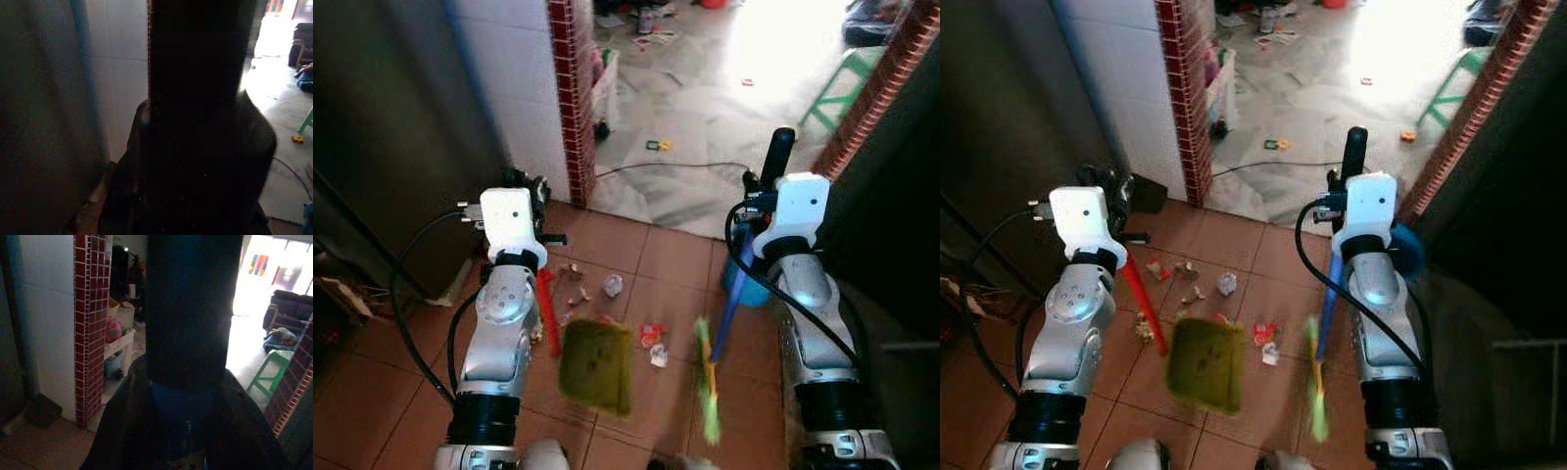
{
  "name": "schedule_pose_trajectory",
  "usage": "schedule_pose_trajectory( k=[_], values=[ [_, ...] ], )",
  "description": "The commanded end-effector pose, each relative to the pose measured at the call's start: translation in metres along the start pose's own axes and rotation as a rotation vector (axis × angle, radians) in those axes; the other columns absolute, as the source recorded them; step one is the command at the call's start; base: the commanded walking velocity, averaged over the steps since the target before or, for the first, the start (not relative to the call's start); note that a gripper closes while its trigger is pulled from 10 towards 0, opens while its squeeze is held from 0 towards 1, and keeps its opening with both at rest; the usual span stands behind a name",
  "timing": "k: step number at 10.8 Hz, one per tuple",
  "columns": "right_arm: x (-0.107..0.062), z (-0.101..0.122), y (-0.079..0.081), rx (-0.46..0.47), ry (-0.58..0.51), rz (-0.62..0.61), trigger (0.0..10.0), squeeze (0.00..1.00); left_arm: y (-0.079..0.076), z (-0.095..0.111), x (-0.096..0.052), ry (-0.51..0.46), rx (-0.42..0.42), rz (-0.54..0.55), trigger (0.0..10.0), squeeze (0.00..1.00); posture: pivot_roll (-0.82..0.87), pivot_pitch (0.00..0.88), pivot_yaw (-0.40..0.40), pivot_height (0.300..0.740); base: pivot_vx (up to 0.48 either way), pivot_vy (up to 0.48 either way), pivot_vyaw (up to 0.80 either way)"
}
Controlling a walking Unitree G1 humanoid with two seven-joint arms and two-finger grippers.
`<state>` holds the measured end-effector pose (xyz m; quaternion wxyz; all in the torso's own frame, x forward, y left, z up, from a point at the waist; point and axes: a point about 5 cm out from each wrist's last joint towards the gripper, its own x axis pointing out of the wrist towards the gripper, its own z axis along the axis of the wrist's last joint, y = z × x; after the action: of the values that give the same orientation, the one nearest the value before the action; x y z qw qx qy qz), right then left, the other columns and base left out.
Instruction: Sweep floor
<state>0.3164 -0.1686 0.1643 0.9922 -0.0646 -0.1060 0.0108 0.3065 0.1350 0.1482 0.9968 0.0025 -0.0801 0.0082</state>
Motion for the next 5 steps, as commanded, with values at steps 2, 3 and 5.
schedule_pose_trajectory(
  k=[2, 3, 5],
  values=[
    [0.0052, 0.0187, 0.0004, -0.008, -0.087, 0.011, 10.0, 0.00, -0.0035, 0.0188, 0.0023, -0.082, -0.008, -0.002, 10.0, 0.00, -0.01, 0.074, -0.014, 0.740, 0.435, 0.000, 0.00],
    [0.0048, 0.0179, 0.0001, -0.009, -0.084, 0.009, 10.0, 0.00, -0.0049, 0.0187, 0.0021, -0.080, -0.019, -0.003, 10.0, 0.00, -0.02, 0.074, -0.014, 0.740, 0.435, 0.000, 0.00],
    [0.0037, 0.0173, -0.0006, -0.013, -0.081, 0.008, 10.0, 0.00, -0.0070, 0.0182, 0.0023, -0.074, -0.018, -0.011, 10.0, 0.00, -0.02, 0.074, -0.014, 0.740, 0.167, 0.000, 0.00]
  ],
)
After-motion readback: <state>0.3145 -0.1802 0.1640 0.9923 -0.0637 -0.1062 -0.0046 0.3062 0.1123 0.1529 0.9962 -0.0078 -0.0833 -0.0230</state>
